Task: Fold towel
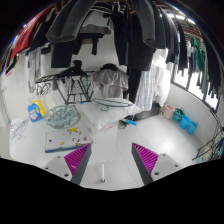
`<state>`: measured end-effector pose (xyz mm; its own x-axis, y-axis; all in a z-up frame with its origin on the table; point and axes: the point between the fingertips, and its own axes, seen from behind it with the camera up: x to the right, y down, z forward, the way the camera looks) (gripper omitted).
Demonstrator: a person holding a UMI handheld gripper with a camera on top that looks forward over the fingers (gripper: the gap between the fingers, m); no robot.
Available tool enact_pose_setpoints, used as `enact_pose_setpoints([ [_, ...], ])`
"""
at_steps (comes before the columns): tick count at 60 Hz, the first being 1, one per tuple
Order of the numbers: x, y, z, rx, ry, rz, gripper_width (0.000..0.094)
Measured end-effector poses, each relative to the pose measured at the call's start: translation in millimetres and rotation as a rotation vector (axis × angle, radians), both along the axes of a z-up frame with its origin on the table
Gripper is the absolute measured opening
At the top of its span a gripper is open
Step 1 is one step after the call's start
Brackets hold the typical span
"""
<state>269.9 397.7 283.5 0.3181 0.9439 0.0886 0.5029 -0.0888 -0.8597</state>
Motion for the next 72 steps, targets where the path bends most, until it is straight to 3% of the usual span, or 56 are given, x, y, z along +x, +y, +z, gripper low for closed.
enact_pose_setpoints([
  [27, -71.2, -198.3, -36.6, -0.025, -0.053, 0.318, 0.0851],
  [40, -105.7, -284.8, -59.8, -0.037, -0.052, 0.429, 0.0857],
  [54, -164.5, -338.6, -106.1, -0.055, -0.052, 0.466, 0.0854],
  [72, -260.9, -372.4, -203.7, -0.038, -0.109, 0.470, 0.0854],
])
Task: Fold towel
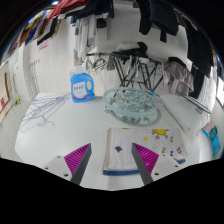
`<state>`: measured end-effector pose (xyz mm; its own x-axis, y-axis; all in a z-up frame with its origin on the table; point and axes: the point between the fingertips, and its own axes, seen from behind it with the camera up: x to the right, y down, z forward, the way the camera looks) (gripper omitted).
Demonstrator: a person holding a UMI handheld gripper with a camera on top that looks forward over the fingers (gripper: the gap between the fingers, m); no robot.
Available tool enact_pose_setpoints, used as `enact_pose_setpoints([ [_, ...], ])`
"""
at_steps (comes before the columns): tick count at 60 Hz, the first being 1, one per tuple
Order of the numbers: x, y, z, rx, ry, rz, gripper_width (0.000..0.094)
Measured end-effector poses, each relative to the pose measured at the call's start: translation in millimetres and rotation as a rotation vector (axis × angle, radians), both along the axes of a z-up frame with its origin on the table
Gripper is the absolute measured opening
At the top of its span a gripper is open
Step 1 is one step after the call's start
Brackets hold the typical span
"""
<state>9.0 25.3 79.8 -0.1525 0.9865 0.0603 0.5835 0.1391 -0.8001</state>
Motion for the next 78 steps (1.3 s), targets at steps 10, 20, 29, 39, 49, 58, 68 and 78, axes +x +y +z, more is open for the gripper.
enact_pose_setpoints([
  [10, -38.3, -11.8, -47.6, -0.007, -0.041, -0.009, 0.0853],
  [20, -55.9, -11.4, -87.3, 0.004, -0.097, -0.032, 0.0767],
  [29, -59.0, -11.7, -98.0, 0.050, -0.090, -0.012, 0.0228],
  [39, -52.4, -11.0, -94.7, 0.082, -0.150, -0.044, 0.0009],
  [49, -32.2, -41.9, -51.4, -0.139, -0.185, -0.013, 0.0009],
  [58, -27.4, -37.0, 32.2, -0.388, -0.139, -0.049, 0.0010],
  [68, -45.5, 35.9, 62.5, -0.403, -0.070, -0.142, 0.0013],
  [78, -65.2, 128.0, 9.2, -0.137, -0.076, -0.195, 0.0022],
])
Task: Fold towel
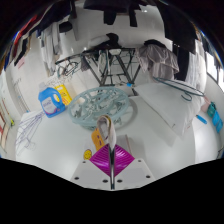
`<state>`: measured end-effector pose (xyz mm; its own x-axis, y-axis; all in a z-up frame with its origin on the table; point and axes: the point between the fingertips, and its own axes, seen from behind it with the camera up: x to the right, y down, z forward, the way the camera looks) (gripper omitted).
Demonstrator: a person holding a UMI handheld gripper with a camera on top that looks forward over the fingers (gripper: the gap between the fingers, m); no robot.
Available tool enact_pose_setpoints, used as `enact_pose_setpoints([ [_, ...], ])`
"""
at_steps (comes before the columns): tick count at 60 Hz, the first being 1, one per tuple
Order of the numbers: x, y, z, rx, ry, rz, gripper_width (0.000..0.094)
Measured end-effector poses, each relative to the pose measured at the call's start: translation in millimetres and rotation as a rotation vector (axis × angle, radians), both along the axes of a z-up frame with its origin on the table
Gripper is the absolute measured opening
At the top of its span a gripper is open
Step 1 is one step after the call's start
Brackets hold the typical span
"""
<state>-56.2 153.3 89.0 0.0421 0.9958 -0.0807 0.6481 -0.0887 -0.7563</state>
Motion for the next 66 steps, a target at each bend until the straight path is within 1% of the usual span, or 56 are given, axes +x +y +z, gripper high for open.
enact_pose_setpoints([
  [7, -1.2, 30.7, -43.7, 0.098, -0.039, 0.015, 0.0028],
  [12, -0.4, 42.6, -62.5, 0.183, -0.048, 0.039, 0.0033],
  [15, 1.2, 47.2, -67.9, 0.224, -0.045, 0.052, 0.0081],
  [16, 1.6, 46.7, -68.6, 0.230, -0.041, 0.055, 0.0124],
  [17, 2.3, 46.3, -69.5, 0.233, -0.039, 0.059, 0.0200],
  [19, 4.8, 49.4, -70.2, 0.245, -0.044, 0.055, 0.0432],
  [21, 8.9, 53.2, -69.9, 0.255, -0.067, 0.050, 0.0777],
  [22, 11.5, 52.4, -67.2, 0.257, -0.077, 0.049, 0.0864],
  [24, 17.2, 50.6, -55.3, 0.250, -0.080, 0.053, 0.0785],
  [25, 19.5, 49.4, -45.9, 0.243, -0.069, 0.056, 0.0785],
  [28, 34.3, 48.0, -14.7, 0.223, -0.041, 0.058, 0.0862],
  [29, 40.7, 48.2, -3.0, 0.216, -0.034, 0.057, 0.0865],
  [31, 55.7, 48.9, 23.3, 0.210, -0.021, 0.053, 0.0849],
  [35, 92.3, 45.8, 77.8, 0.200, -0.003, 0.063, 0.0848],
  [39, 131.3, 48.7, 129.8, 0.200, 0.021, 0.051, 0.0851],
  [43, 171.8, 54.2, 170.5, 0.212, 0.049, 0.062, 0.0847],
  [47, 201.5, 61.0, 206.1, 0.217, 0.090, 0.037, 0.0848],
  [54, 245.0, 74.9, 232.5, 0.226, 0.123, 0.007, 0.0851],
  [59, 265.7, 80.2, 231.1, 0.189, 0.120, -0.010, 0.0849],
  [66, 290.0, 96.1, 218.6, 0.236, 0.102, -0.016, 0.0847],
])
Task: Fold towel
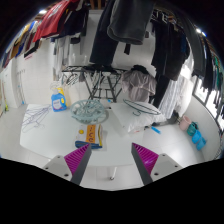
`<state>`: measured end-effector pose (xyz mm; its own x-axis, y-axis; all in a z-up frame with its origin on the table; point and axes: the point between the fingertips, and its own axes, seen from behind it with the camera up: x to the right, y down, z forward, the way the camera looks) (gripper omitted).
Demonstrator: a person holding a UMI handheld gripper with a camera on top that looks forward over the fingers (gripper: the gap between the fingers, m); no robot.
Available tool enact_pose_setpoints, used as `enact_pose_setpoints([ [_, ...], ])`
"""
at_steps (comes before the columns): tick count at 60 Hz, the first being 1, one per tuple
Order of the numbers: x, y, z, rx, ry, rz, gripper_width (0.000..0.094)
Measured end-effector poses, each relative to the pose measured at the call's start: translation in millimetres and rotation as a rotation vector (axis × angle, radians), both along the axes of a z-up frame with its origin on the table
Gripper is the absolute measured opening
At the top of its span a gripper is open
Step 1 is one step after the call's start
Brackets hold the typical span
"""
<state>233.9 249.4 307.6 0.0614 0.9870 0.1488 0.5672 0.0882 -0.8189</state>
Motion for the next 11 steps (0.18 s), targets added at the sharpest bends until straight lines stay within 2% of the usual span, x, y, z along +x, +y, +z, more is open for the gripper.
enact_pose_setpoints([
  [11, 17.2, 2.5, -10.2, -0.014, -0.013, 0.014, 0.0847],
])
